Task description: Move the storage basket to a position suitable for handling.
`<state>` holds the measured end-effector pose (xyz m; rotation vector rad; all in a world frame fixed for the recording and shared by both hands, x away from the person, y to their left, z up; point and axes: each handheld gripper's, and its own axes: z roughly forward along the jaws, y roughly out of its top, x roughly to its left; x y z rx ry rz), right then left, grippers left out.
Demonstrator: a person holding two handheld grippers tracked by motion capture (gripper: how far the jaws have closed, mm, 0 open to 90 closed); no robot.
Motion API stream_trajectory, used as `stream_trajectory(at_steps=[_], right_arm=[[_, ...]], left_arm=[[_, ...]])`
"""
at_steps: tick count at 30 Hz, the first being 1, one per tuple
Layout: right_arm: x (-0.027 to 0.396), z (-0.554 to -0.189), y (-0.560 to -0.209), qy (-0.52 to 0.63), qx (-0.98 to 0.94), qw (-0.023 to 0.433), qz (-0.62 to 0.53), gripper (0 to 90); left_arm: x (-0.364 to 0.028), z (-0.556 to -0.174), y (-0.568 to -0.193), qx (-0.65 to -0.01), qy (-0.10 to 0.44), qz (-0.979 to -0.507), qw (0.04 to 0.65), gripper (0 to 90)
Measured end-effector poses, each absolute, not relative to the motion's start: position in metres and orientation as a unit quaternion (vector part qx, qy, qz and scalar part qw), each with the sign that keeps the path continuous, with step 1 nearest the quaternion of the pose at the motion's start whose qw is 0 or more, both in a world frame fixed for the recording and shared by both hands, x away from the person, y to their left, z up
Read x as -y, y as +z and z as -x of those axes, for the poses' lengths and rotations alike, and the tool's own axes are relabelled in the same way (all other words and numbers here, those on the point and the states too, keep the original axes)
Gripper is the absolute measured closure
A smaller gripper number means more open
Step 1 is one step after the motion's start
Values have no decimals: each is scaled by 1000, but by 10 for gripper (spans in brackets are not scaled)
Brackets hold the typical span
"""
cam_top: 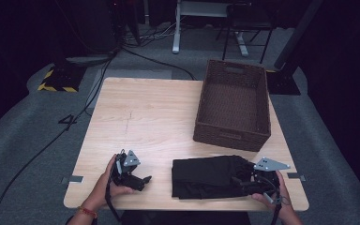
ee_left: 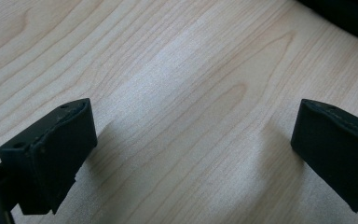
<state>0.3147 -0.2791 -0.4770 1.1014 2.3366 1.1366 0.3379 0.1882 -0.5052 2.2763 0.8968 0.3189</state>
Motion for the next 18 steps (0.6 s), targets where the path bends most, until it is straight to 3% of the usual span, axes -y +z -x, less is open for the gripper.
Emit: stream_trajectory(at_steps=[4,6,7,8,10,18], right_arm=[[282,-321,-489,386,-823,136,-394,23],[284,-323,-494,388,-821,121,-400,14],[285,-324,-495,390,-821,117,-400,14],[285,-324,-495,390,-821,115,-401,14],[285,-325,-497,388,-823,111,-398,14],[286,-324,-501,387,-825,103,-399,16]], left_arm=[[-186,-342,-502,-363,129,-862,330,61],[-183,-344,-498,-352,134,-863,337,252],[-181,-345,-495,-348,136,-863,340,234],[-179,-346,-491,-344,136,-861,349,153],[-176,-348,-485,-342,141,-854,365,198],[-140,-367,-451,-299,148,-846,416,166]])
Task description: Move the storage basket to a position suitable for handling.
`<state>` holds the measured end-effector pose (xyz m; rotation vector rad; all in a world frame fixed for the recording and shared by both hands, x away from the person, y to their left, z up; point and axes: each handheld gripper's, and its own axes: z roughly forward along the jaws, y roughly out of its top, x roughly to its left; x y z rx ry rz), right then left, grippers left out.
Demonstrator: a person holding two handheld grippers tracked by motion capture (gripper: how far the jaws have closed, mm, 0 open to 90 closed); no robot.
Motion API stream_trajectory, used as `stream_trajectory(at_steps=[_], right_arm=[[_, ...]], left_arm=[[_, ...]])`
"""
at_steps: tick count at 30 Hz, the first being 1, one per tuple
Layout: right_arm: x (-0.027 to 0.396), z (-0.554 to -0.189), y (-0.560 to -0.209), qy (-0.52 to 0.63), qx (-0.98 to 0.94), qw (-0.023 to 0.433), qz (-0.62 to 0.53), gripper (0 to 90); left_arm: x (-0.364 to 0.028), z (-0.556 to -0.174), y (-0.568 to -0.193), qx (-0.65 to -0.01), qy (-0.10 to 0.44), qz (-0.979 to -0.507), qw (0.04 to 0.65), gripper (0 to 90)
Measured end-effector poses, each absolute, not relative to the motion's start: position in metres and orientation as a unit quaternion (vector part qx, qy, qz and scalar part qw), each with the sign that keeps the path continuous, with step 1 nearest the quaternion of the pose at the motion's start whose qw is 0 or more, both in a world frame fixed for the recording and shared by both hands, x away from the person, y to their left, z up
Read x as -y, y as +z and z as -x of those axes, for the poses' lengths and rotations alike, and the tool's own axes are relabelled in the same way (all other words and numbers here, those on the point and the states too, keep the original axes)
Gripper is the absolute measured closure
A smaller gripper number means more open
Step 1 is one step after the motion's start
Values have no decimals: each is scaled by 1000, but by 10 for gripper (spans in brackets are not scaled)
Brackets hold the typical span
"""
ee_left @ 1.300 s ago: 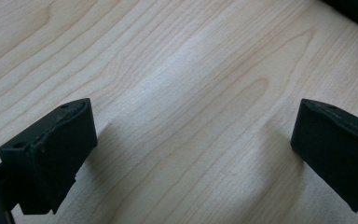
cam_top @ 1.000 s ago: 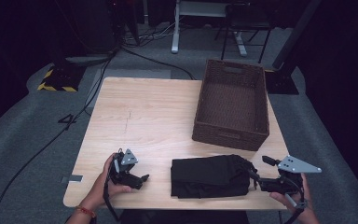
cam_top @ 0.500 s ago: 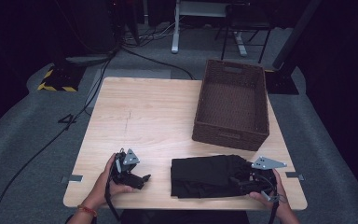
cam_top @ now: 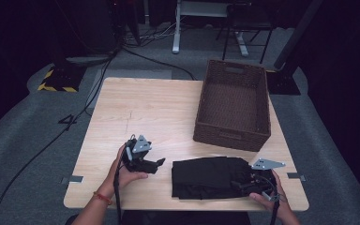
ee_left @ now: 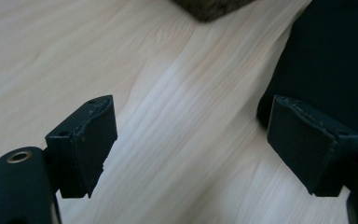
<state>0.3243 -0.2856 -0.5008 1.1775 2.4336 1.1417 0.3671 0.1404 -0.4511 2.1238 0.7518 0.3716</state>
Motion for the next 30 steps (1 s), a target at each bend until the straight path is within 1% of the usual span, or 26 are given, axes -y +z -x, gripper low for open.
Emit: stream_trajectory(at_steps=[5,9,12,15,17,23,24,26,29,30], right_arm=[[286,-324,-501,386,-825,104,-398,17],[286,-324,-501,387,-825,103,-398,17],[286,-324,-501,388,-825,104,-399,17],[286,-324,-501,388,-824,104,-400,17],[286,-323,-501,388,-823,105,-401,17],[286,-323,-502,389,-822,107,-402,17],[286,-323,-502,389,-822,107,-402,17],[286,-323,-502,390,-822,107,-402,17],[287,-323,-502,390,-822,106,-402,17],[287,-322,-502,390,-822,106,-401,17]], left_arm=[[-103,-383,-427,-257,152,-844,446,183],[-62,-394,-408,-219,154,-849,455,239],[-31,-399,-399,-188,156,-858,451,250],[2,-404,-393,-157,157,-866,447,256],[21,-411,-391,-149,142,-869,450,259],[68,-427,-396,-131,136,-877,442,272],[76,-429,-398,-130,139,-880,434,290],[86,-431,-401,-128,156,-884,421,366],[94,-441,-406,-133,152,-887,416,448],[94,-444,-407,-134,154,-886,416,489]])
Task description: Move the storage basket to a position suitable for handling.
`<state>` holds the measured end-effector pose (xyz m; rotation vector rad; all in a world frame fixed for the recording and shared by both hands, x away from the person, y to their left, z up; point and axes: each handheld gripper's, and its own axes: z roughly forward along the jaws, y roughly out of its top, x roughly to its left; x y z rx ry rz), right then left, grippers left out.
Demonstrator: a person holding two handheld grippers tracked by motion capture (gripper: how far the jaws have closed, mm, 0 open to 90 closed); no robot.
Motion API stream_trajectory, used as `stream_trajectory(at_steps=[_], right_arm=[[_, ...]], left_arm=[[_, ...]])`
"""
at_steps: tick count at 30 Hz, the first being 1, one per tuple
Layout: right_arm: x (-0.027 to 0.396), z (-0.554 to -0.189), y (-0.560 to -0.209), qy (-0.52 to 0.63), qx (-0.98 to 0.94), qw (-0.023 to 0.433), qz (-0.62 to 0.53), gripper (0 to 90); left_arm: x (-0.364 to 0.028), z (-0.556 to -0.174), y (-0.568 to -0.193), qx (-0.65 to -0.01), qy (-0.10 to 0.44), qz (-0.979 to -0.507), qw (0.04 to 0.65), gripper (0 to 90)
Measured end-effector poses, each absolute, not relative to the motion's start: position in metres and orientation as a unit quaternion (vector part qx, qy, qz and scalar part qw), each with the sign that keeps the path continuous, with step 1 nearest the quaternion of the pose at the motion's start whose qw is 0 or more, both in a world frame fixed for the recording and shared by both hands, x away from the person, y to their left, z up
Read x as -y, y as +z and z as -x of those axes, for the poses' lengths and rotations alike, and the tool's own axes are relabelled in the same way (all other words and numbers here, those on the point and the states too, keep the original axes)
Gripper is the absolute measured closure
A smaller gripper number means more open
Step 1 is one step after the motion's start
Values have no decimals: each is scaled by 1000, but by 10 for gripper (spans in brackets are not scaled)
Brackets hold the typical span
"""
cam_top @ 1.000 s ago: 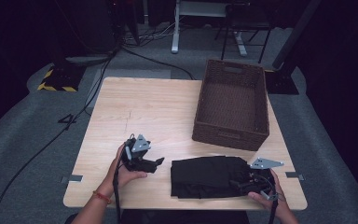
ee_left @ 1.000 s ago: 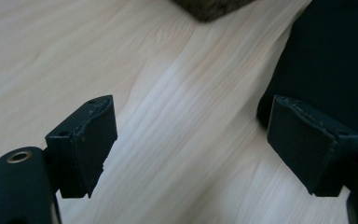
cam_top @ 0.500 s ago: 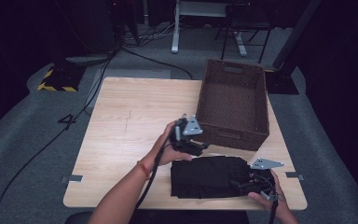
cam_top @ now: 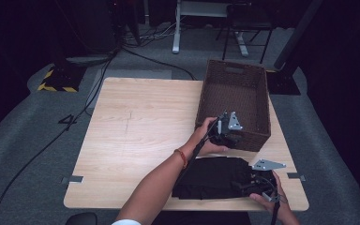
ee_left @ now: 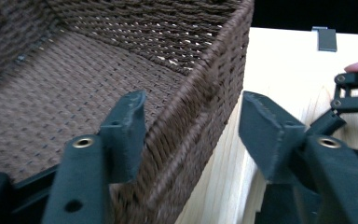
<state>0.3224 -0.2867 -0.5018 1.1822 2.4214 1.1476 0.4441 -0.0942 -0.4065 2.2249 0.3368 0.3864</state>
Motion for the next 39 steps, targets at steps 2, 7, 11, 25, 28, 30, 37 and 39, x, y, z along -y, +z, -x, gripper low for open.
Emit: stream_trajectory(at_steps=[2,7,11,25,28,30,37,39], right_arm=[[287,-323,-502,390,-822,106,-400,17],[287,-322,-502,390,-822,105,-401,17],[287,-322,-502,391,-822,105,-402,17],[288,-322,-502,391,-822,104,-401,17],[288,-323,-502,391,-822,104,-402,16],[287,-323,-502,391,-822,104,-401,16],[288,-323,-502,392,-822,102,-400,15],[288,-323,-502,392,-823,102,-399,14]], left_arm=[[94,-449,-408,-137,152,-887,413,570],[89,-458,-410,-125,132,-892,413,629],[78,-460,-407,-115,130,-899,402,639],[-24,-471,-396,-117,139,-916,358,550],[-43,-471,-394,-121,151,-918,347,523],[-53,-472,-391,-116,157,-921,336,513],[-72,-476,-379,-156,114,-918,346,349],[-68,-471,-378,-162,99,-915,357,299]])
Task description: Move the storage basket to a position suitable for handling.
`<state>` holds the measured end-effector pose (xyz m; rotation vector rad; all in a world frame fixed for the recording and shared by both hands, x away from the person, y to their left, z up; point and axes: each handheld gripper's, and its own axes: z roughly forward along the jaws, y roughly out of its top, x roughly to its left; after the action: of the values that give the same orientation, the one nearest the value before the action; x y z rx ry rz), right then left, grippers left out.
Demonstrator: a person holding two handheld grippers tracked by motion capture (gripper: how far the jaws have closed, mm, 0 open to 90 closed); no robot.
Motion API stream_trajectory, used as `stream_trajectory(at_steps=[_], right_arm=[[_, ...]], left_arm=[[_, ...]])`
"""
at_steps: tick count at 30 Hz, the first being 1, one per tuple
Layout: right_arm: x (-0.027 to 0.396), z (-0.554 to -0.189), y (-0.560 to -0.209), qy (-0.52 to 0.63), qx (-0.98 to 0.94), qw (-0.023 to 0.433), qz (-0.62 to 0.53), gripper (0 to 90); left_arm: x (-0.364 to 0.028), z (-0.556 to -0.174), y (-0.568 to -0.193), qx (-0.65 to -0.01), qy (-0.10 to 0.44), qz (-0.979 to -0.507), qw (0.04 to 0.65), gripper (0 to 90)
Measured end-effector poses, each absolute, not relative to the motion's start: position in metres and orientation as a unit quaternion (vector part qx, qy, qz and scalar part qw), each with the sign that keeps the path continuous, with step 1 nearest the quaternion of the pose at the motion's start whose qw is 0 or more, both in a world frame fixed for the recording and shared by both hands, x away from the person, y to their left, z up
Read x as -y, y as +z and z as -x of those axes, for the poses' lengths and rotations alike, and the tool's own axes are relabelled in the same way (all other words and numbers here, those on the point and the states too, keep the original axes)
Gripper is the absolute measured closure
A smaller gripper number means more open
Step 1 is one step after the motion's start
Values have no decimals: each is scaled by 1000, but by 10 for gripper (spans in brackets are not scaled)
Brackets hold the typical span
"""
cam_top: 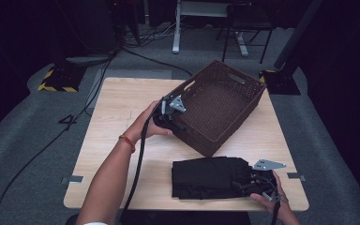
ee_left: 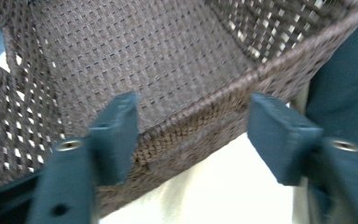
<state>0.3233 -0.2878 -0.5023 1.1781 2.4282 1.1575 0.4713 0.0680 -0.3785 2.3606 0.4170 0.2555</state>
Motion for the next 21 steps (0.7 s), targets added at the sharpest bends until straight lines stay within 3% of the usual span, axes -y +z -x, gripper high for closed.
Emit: stream_trajectory(at_steps=[8,14,21], right_arm=[[287,-324,-502,392,-822,101,-400,12],[287,-324,-502,392,-822,101,-400,12],[287,-324,-502,393,-822,101,-400,12]], left_arm=[[-10,-428,-380,-107,100,-906,397,267],[25,-419,-396,-133,113,-898,404,300],[31,-425,-417,-152,117,-904,383,512]])
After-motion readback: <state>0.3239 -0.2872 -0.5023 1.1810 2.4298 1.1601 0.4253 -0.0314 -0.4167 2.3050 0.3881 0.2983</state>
